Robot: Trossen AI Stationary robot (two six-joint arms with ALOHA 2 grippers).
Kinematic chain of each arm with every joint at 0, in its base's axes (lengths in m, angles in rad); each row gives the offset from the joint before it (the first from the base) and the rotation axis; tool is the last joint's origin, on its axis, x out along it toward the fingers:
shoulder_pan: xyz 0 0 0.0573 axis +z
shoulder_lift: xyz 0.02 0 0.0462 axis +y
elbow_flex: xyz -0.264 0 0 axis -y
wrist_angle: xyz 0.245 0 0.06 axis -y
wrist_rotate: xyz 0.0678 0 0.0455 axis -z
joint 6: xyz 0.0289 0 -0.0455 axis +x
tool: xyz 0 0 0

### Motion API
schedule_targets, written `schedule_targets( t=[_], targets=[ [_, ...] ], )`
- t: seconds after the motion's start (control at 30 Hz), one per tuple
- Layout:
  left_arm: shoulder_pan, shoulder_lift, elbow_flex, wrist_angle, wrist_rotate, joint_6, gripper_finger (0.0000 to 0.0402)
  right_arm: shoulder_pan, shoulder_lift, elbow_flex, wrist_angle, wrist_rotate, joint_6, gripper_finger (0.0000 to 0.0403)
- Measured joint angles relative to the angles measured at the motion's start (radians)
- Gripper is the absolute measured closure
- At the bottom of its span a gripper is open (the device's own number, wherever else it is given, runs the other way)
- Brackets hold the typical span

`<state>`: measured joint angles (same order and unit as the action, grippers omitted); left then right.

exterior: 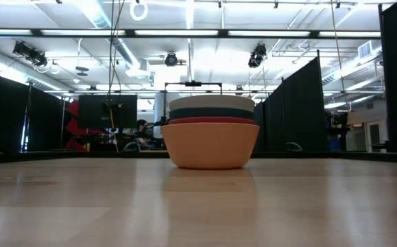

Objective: Nest bowls inside each other
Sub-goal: Move the blue cup to the left of the stacked bowls

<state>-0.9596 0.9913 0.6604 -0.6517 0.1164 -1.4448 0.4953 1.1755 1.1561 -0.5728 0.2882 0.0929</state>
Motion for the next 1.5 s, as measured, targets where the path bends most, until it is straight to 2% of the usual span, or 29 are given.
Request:
schedule_targets(
  t=[0.57,0.87,1.0,1.5],
  targets=[
    [0.000,0.000,0.054,0.060,-0.008,0.000,0.0277,0.000,0.000,0.000,0.000,0.012,0.000,0.0318],
    [0.000,0.004,0.091,-0.165,-0.041,0.000,0.0280,-0.016,0.000,0.000,0.000,0.012,0.000,0.0316],
    [0.000,0.036,0.081,-0.157,-0.039,0.005,0.0269,-0.016,0.000,0.000,0.000,0.012,-0.001,0.0324],
    [0.000,0.157,0.080,-0.113,0.006,0.123,0.0299,-0.016,0.000,0.000,0.000,0.011,-0.018,0.0331]
  ],
)
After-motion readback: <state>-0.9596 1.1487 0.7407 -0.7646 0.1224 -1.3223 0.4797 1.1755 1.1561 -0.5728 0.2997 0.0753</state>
